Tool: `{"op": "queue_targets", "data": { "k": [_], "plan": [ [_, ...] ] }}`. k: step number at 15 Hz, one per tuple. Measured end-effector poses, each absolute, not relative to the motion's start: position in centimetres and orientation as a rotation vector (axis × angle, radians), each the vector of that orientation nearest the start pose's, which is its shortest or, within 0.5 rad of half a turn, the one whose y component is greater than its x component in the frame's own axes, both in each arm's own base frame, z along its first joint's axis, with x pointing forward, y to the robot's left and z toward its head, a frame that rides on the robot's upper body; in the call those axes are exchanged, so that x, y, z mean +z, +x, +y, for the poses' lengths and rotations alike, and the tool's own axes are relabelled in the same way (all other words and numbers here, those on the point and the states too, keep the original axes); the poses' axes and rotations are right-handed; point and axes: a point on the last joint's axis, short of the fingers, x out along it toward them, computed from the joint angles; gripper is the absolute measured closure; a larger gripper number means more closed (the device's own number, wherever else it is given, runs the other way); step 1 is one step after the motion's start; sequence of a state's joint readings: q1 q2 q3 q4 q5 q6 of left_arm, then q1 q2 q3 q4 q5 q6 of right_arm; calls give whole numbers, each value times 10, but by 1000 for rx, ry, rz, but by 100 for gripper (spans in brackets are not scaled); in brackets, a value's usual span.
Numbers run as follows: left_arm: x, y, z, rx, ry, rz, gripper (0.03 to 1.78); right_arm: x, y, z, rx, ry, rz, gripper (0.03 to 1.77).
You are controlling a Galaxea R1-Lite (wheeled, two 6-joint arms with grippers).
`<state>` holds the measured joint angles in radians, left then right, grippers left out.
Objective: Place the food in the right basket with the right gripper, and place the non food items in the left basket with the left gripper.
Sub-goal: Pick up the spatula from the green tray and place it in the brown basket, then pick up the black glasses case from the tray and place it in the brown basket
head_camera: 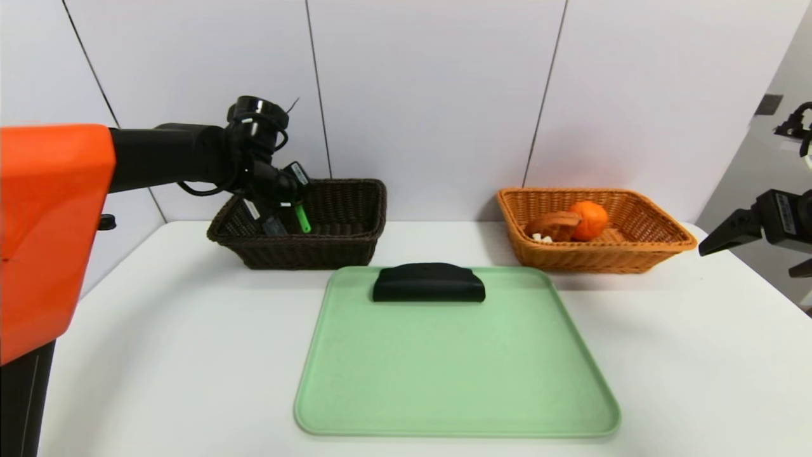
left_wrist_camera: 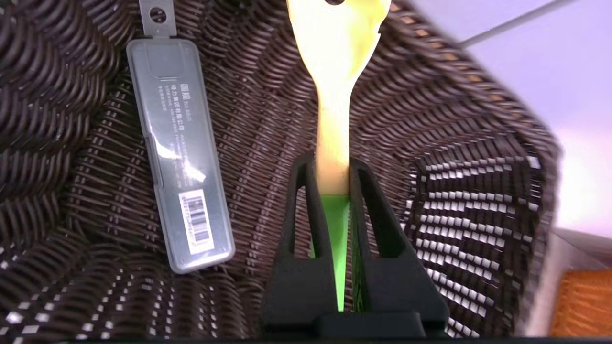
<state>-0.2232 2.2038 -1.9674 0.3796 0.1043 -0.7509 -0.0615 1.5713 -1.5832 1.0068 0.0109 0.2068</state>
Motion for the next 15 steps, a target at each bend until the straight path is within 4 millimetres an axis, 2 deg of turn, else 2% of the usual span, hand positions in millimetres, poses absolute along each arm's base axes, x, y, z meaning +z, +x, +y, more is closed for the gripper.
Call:
{"op": "queue_targets", "data": {
  "k": [3,8,11,13,15],
  "plan": [
    [207,442,-97,127,-618,633,166,290,231,-14,-150,224,991,9],
    [203,446,-96,127,-622,621,95,290,232,-14,-149,223,992,9],
    [206,445,-95,127,-619,614,69,290,231,-14,-147,222,991,9],
    [220,439,-95,110,-606,582,55,291,231,-14,-147,221,990,9],
    [249,422,-100,49,-540,525,45,291,231,-14,-145,222,989,9]
  ]
}}
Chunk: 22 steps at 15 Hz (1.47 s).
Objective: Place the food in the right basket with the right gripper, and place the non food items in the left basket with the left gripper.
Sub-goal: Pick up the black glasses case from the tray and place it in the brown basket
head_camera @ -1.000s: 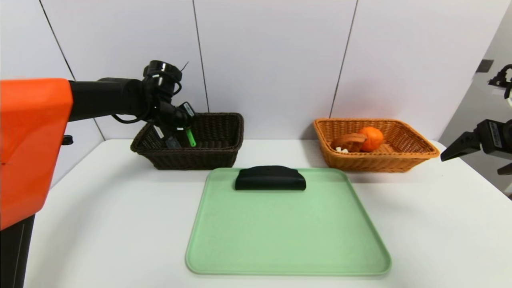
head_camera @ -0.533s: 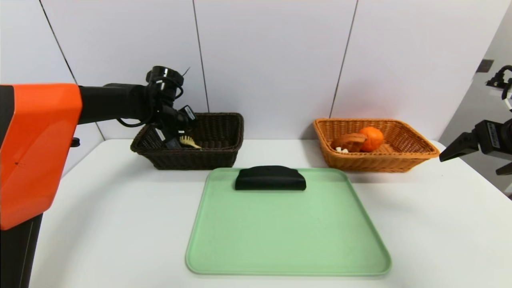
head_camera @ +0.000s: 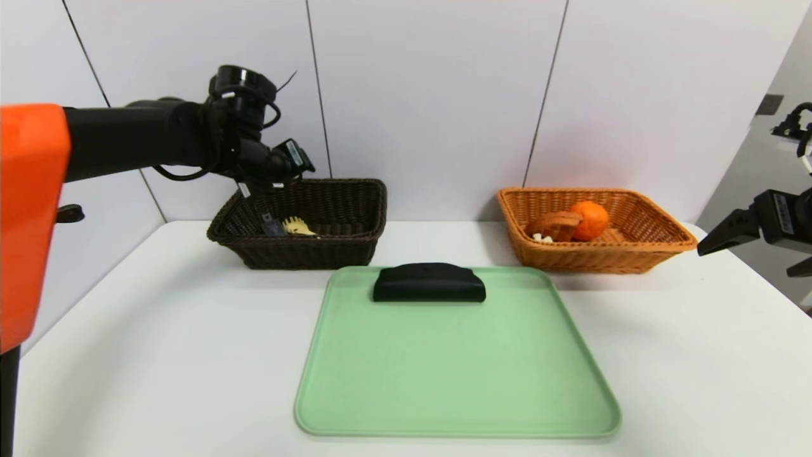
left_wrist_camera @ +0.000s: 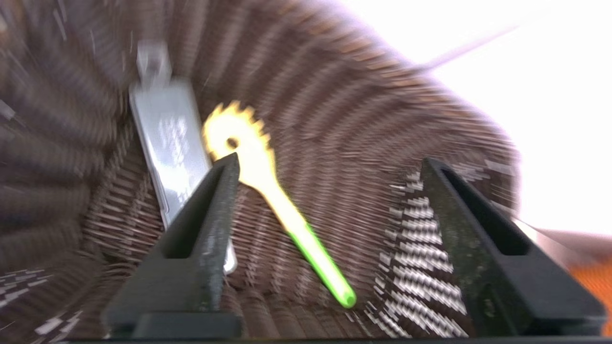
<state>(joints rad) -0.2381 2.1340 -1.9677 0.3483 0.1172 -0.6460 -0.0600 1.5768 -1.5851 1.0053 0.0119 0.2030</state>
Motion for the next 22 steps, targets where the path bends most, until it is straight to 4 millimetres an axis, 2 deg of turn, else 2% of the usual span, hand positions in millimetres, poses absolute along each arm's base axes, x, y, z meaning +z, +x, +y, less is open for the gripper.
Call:
{"op": "queue_targets", "data": {
  "k": [3,5,9,13,16,19,22],
  "plan": [
    [290,383,-132,-101,-376,461,34,292,231,-13,-141,225,980,9],
    [310,360,-149,-193,-286,416,29,292,231,-13,-142,227,976,9],
    [322,335,-175,-499,-87,388,22,293,230,-13,-143,237,974,9],
    [305,339,-197,-838,34,382,17,294,231,-14,-155,277,952,9],
    [278,344,-206,-1002,138,410,15,293,234,-16,-149,295,947,9],
    [247,349,-215,-1099,301,411,14,289,239,-18,-144,308,961,9],
    [226,358,-220,-1133,431,415,14,282,248,-22,-145,322,972,9]
  ]
}}
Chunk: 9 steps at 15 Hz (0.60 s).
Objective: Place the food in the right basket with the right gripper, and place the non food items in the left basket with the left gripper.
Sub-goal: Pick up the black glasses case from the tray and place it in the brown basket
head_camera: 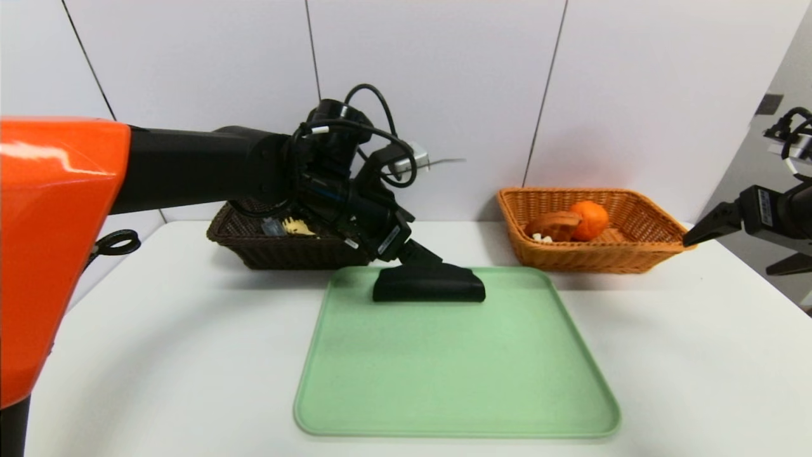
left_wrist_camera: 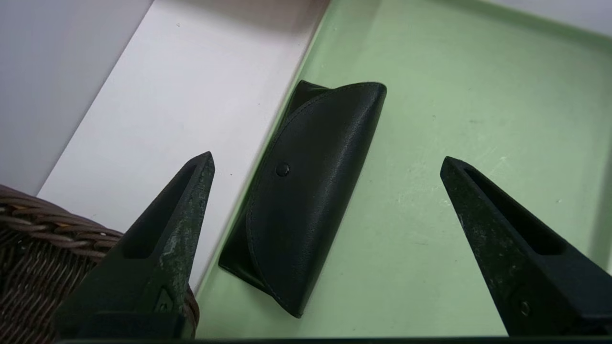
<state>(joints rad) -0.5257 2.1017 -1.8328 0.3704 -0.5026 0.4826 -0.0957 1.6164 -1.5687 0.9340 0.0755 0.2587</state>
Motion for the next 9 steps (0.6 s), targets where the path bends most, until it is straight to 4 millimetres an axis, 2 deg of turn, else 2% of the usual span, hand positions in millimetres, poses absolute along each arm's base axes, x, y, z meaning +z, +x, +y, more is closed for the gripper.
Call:
{"op": "queue_targets", "data": {
  "k": [4,9],
  "plan": [
    [204,364,-228,-1129,527,492,12,268,260,-26,-155,329,973,9],
    [193,373,-234,-1162,609,498,12,259,266,-32,-153,353,992,9]
  ]
}}
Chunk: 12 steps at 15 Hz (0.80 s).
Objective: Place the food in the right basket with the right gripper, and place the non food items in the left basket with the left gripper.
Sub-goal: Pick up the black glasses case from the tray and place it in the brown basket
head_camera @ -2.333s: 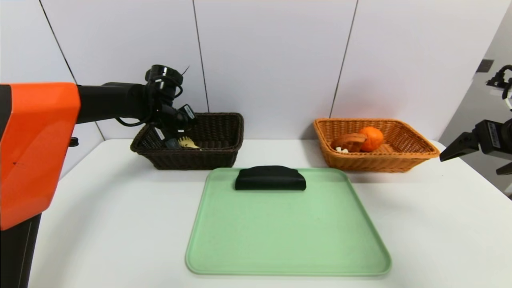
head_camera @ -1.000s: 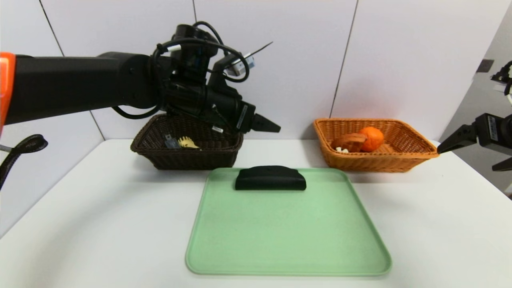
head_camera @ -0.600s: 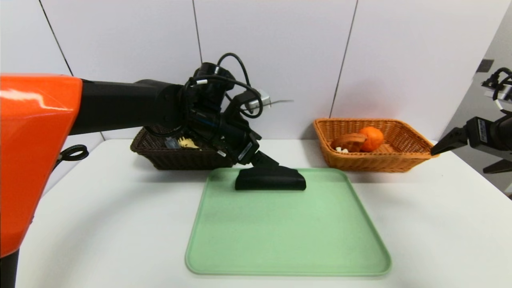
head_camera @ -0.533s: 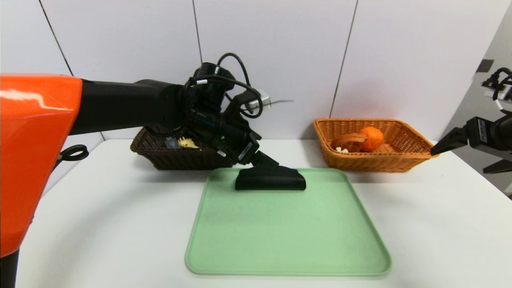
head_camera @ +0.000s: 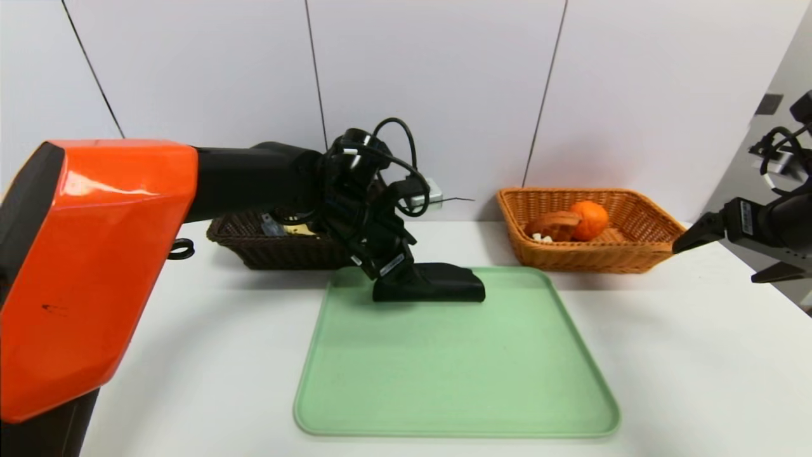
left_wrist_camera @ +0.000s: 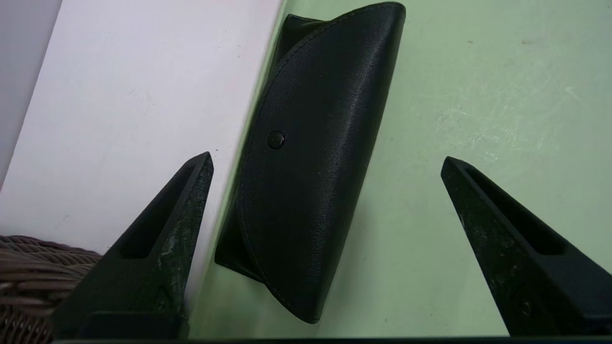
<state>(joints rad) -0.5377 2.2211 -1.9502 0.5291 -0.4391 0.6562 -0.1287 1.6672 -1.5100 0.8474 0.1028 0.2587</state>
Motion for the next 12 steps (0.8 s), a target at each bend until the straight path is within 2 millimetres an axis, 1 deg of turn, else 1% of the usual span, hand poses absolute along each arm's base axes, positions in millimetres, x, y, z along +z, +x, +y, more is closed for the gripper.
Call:
{"op": "queue_targets", "data": {
  "k": [4,8,12],
  "plan": [
    [178,375,-242,-1191,631,524,12,258,270,-35,-158,357,977,9],
    [165,380,-246,-1189,677,529,12,257,271,-36,-158,358,981,9],
    [159,386,-249,-1154,721,499,12,253,273,-36,-143,366,997,9]
  ]
}}
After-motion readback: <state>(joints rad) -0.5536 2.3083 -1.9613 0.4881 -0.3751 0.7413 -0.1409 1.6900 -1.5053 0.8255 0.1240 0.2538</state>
